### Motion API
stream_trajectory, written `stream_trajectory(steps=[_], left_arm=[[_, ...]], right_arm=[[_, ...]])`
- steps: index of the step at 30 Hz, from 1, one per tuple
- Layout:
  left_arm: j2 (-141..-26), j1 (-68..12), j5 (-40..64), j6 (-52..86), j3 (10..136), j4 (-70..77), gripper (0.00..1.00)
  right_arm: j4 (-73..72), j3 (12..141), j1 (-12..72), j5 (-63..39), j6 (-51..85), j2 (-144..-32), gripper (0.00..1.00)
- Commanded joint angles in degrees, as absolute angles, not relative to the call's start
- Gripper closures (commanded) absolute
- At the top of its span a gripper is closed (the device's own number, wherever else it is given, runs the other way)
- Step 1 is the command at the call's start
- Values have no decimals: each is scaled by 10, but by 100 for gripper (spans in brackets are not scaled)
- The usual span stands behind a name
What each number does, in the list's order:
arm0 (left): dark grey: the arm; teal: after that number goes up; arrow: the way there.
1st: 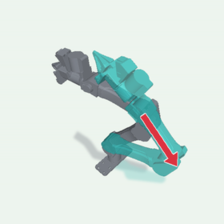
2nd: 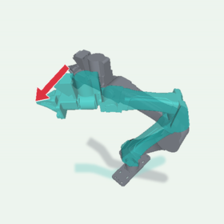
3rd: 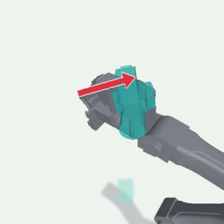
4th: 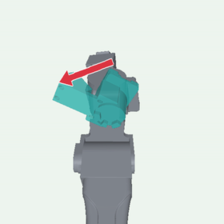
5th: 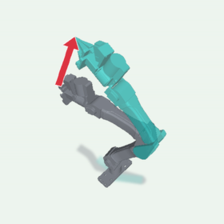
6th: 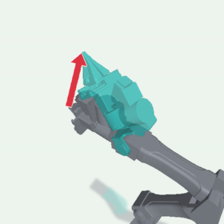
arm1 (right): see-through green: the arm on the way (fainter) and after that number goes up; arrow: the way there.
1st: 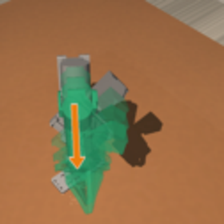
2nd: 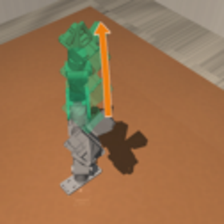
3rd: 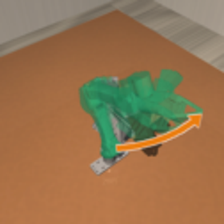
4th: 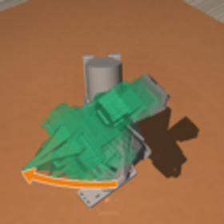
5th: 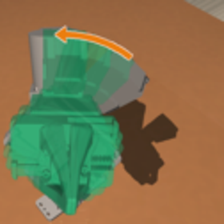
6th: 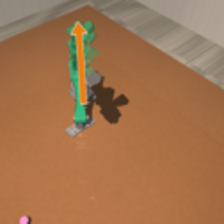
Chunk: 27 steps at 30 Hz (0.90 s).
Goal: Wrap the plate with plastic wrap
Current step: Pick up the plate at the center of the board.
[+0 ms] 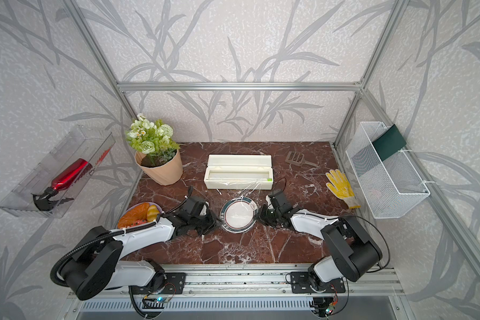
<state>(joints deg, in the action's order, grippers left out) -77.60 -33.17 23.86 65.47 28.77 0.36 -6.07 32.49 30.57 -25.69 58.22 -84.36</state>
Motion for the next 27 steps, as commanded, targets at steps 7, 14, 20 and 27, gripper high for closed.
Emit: stream_trajectory(steps=[7, 14, 20, 27], left_arm=[[-821, -332, 234, 652, 292, 42, 76], [-840, -332, 244, 654, 299, 77, 76], [-856, -331, 271, 676, 285, 151, 79], [-831, -330, 281, 684, 268, 197, 87]], right_arm=[[-74, 312, 303, -276, 599, -822, 100], [-96, 300, 303, -290, 613, -824, 100], [-136, 289, 303, -307, 635, -831, 100], [-165, 282, 303, -318, 651, -834, 100]])
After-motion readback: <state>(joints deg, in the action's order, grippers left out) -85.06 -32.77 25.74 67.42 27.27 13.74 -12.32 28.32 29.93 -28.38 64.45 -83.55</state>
